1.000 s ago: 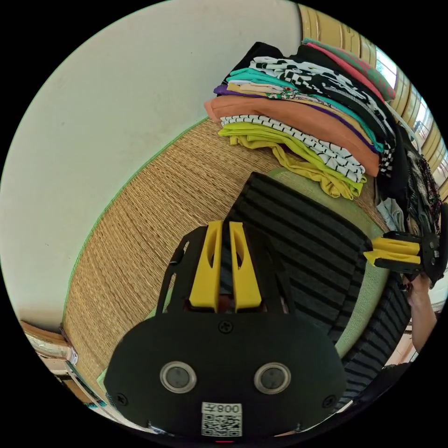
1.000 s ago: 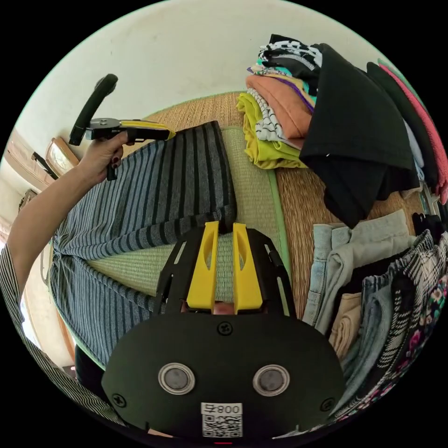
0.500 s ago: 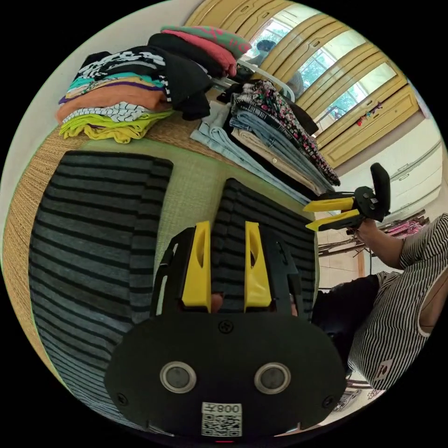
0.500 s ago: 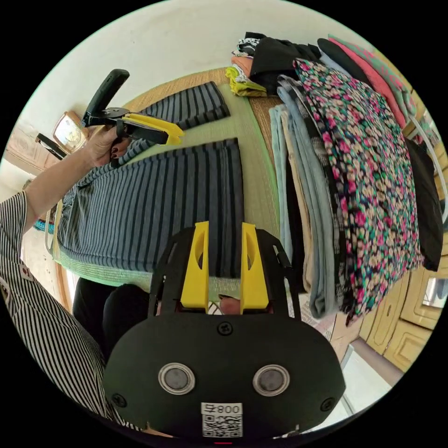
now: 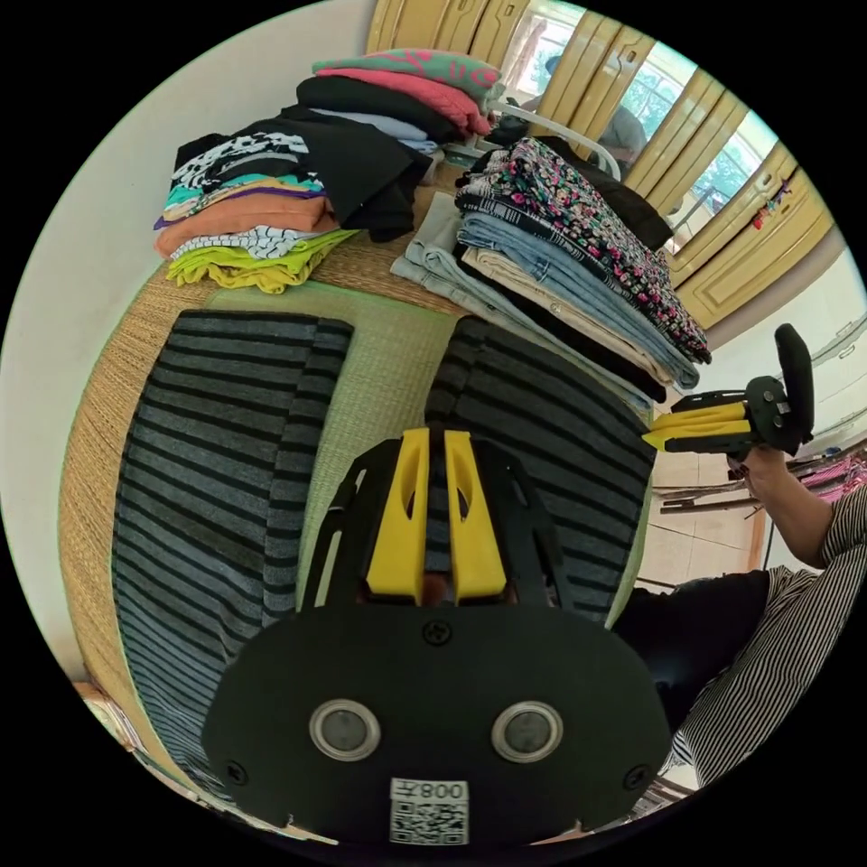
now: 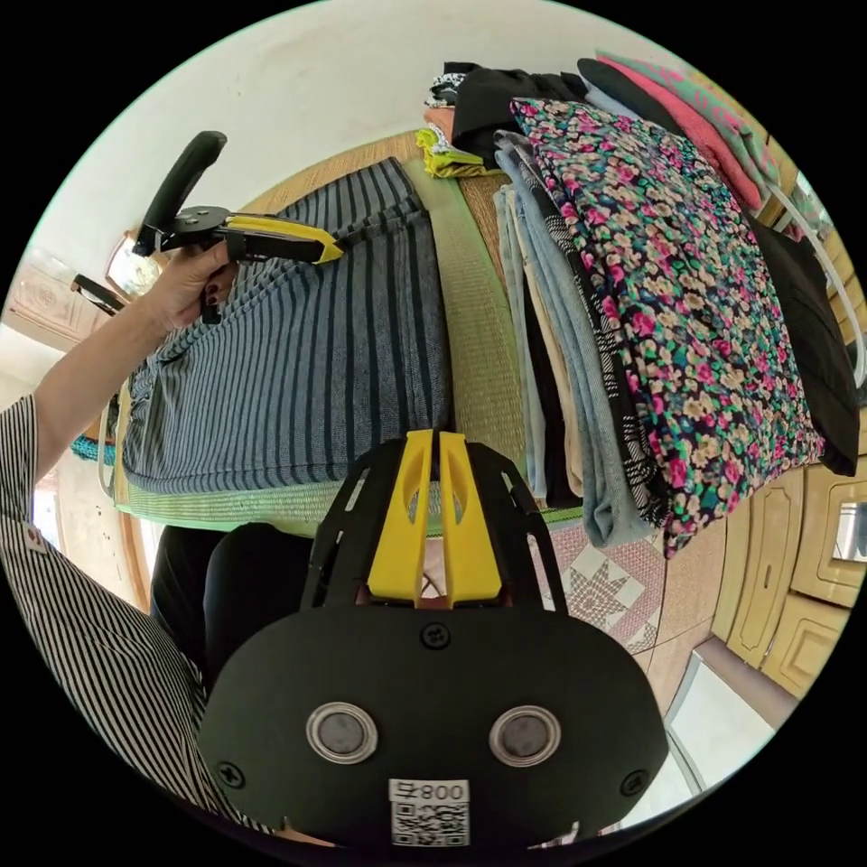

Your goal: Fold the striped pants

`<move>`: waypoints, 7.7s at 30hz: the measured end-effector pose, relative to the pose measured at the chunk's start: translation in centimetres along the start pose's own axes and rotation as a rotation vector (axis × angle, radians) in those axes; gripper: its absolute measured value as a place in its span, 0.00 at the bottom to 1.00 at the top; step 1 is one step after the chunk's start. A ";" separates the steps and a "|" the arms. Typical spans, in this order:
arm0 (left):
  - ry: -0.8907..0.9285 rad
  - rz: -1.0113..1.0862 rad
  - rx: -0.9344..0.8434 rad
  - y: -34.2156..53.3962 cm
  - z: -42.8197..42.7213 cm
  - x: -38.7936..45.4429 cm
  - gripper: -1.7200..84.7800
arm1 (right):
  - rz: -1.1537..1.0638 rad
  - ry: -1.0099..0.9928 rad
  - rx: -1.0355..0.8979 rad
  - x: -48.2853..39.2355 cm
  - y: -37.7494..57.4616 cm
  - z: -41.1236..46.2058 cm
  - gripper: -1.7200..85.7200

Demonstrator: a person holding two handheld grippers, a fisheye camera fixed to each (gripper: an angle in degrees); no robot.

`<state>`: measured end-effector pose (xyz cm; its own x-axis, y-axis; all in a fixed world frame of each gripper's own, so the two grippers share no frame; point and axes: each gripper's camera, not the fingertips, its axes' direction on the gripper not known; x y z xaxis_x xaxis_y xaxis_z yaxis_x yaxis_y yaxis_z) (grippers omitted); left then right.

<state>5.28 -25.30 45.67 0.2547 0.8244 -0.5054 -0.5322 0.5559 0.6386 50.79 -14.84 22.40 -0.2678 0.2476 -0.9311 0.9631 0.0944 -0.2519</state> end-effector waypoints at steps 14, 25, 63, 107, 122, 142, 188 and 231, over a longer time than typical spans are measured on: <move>-0.044 -0.513 0.289 18.9 -21.9 3.5 0.04 | -0.141 -0.078 0.113 -3.6 -2.6 -5.4 0.04; -0.255 -1.246 0.059 43.1 -32.8 6.7 0.03 | -0.892 -0.243 -0.133 -30.4 -6.2 1.2 0.02; -0.120 -0.982 0.317 38.8 -65.3 13.6 0.02 | -1.081 0.017 -0.085 -53.9 -25.0 -3.6 0.02; -0.445 -1.078 0.449 31.2 -94.3 -1.4 0.11 | -1.123 -0.167 -0.034 -52.2 -23.0 -7.7 0.02; -0.423 -1.023 0.030 21.3 -91.7 -11.2 0.16 | -1.088 -0.046 0.111 -53.8 -26.7 -8.5 0.11; -0.495 -0.987 0.035 12.9 -88.4 -8.5 0.08 | -1.167 0.139 0.074 -56.7 -25.5 -2.1 0.07; -0.505 -0.898 -0.033 14.8 -92.5 28.0 0.04 | -1.310 -0.061 0.006 -43.1 3.2 -4.1 0.03; -0.405 -1.046 -0.070 36.6 -86.5 32.8 0.03 | -1.366 -0.180 -0.309 -42.0 0.1 13.0 0.03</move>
<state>-75.69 12.95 2.27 0.8393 -0.0636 -0.5399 0.0565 0.9980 -0.0297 62.51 -37.81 58.08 -0.9428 -0.3319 -0.0298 -0.0998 0.3665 -0.9250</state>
